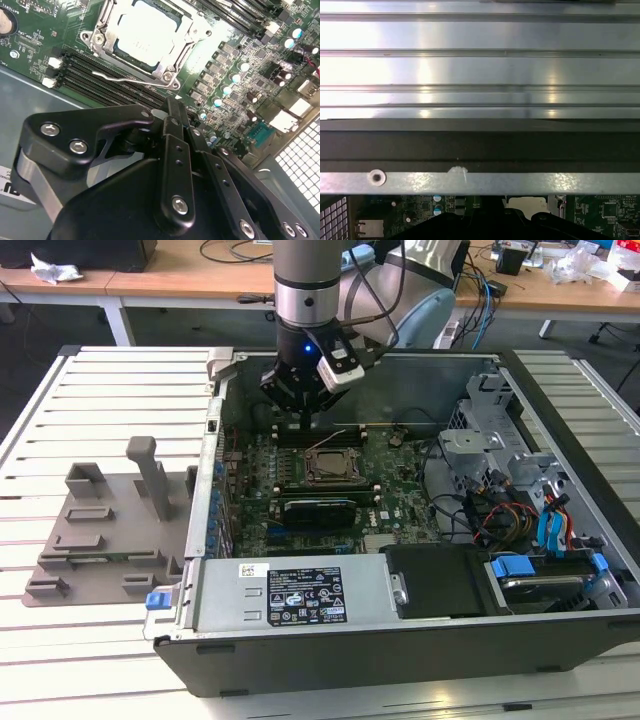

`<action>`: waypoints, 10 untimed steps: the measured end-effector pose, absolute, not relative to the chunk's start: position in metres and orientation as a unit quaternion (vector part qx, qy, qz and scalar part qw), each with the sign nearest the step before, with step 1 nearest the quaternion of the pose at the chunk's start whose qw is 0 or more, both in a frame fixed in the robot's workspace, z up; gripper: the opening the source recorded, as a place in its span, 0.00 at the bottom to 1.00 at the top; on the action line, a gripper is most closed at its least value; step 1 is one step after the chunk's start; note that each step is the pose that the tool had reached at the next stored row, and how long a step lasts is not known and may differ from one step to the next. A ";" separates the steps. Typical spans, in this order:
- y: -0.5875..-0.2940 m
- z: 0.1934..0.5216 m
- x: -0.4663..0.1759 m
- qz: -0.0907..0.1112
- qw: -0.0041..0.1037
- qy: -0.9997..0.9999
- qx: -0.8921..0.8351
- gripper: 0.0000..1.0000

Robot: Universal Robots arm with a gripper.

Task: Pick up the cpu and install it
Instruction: 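Install the first cpu locking lever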

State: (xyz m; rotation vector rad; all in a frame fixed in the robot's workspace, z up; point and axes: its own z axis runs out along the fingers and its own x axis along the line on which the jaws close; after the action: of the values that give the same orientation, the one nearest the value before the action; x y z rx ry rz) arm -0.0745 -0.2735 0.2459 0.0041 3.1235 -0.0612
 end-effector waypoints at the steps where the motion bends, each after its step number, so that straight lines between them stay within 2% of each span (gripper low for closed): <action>1: -0.274 0.246 -0.074 -0.020 0.009 1.000 0.001 0.11; 10: -0.274 0.244 -0.074 -0.020 0.009 1.000 0.001 0.11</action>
State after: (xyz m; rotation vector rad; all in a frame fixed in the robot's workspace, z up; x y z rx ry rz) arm -0.0745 -0.2735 0.2441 0.0041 3.1234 -0.0610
